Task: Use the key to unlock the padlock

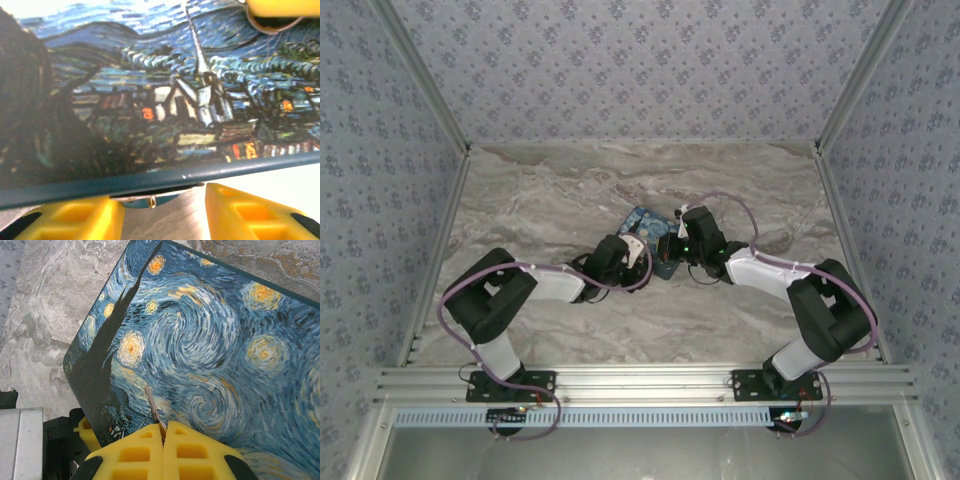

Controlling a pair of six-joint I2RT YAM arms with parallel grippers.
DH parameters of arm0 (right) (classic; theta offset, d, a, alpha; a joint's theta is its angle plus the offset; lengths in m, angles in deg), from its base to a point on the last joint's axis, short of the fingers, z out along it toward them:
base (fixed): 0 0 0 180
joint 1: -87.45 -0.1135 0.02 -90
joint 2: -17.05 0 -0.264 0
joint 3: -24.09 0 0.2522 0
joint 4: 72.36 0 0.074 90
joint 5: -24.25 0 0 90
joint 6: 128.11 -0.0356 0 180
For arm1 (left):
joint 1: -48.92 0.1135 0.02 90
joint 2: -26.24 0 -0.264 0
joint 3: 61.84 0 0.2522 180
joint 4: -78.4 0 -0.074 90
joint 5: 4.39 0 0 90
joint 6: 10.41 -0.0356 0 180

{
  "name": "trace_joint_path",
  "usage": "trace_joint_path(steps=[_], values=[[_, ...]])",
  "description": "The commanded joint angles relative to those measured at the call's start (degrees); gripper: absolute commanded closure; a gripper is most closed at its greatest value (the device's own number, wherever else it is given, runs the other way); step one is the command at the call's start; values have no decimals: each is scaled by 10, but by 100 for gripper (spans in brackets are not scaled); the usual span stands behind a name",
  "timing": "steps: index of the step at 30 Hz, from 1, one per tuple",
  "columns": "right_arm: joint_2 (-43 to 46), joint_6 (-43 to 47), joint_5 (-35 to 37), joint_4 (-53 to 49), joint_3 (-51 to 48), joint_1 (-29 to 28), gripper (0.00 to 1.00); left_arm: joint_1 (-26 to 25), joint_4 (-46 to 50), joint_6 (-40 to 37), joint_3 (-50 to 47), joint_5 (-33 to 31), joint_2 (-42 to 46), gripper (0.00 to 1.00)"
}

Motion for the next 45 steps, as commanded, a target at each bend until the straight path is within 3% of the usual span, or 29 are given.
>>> trace_joint_path(steps=[1, 29, 45], values=[[-7, -4, 17, -81, -11, -6, 100, 3, -34, 12, 21, 24, 10, 59], [-6, -11, 20, -80, -10, -9, 99, 5, 52, 41, 91, 4, -36, 63], [-7, -14, 21, -81, -9, -10, 99, 21, 31, 56, 94, 17, -61, 63]])
